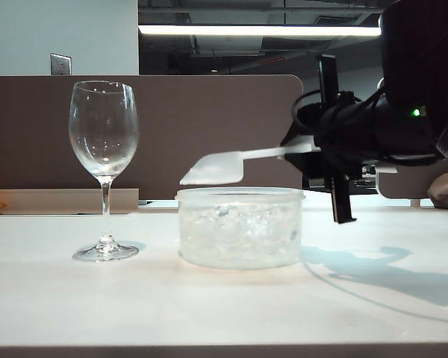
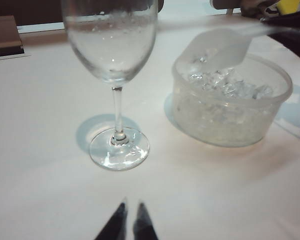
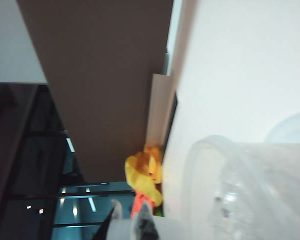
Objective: Pick up an ice shovel filled with ice cubes and pour the ice from the shovel into the glass.
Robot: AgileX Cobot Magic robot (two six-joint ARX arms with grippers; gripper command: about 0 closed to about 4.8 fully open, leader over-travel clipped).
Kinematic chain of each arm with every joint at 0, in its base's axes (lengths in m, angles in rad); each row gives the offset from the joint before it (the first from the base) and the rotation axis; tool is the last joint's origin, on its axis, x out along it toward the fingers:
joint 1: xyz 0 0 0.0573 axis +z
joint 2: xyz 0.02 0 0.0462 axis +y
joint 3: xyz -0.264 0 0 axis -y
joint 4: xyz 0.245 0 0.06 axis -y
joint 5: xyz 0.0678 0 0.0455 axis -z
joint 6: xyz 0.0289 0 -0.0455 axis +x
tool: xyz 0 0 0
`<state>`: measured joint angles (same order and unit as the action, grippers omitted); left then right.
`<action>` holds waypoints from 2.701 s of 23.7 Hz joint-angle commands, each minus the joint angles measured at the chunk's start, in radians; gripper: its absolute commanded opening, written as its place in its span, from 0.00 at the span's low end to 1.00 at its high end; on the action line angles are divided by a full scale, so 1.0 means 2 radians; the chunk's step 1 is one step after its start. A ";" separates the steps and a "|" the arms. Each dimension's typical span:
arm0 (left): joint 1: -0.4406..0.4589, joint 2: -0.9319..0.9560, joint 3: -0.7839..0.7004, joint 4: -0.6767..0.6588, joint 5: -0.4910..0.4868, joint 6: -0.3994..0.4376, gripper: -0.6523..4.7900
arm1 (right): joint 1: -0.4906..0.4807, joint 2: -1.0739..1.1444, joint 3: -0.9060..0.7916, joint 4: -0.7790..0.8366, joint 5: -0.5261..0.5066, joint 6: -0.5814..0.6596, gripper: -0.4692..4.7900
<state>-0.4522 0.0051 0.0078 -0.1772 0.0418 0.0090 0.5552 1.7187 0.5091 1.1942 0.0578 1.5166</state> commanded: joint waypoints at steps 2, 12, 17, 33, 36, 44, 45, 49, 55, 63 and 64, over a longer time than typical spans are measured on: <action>0.000 0.000 0.000 -0.001 0.002 0.001 0.17 | 0.000 -0.002 0.002 0.057 0.013 0.019 0.08; 0.000 0.000 0.000 -0.001 0.002 0.001 0.17 | 0.000 -0.002 0.006 0.074 0.029 0.040 0.08; 0.000 0.000 0.000 -0.001 0.002 0.001 0.17 | 0.000 -0.002 0.030 0.040 0.038 0.032 0.08; 0.000 0.000 0.000 -0.001 0.002 0.001 0.17 | 0.000 -0.014 0.129 -0.085 0.039 0.006 0.08; 0.000 0.000 0.000 -0.001 0.002 0.001 0.17 | 0.000 -0.024 0.154 -0.119 0.039 -0.013 0.08; 0.000 0.000 0.000 -0.001 0.002 0.001 0.17 | 0.006 -0.060 0.197 -0.180 0.015 -0.035 0.08; 0.000 0.000 0.000 -0.001 0.002 0.001 0.17 | 0.006 -0.068 0.197 -0.186 0.015 -0.040 0.08; 0.000 0.000 0.000 -0.001 0.002 0.001 0.17 | 0.006 -0.100 0.197 -0.235 0.013 -0.042 0.08; 0.000 0.000 0.000 -0.001 0.002 0.001 0.17 | 0.008 -0.121 0.197 -0.248 -0.005 -0.063 0.08; 0.000 0.000 0.000 -0.001 0.002 0.001 0.17 | 0.032 -0.121 0.197 -0.254 -0.003 -0.063 0.08; 0.000 0.000 0.000 -0.001 0.002 0.001 0.17 | 0.034 -0.121 0.198 -0.257 -0.002 -0.063 0.08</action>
<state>-0.4522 0.0051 0.0078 -0.1772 0.0418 0.0090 0.6174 1.4807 0.8951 0.6785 0.0498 1.3960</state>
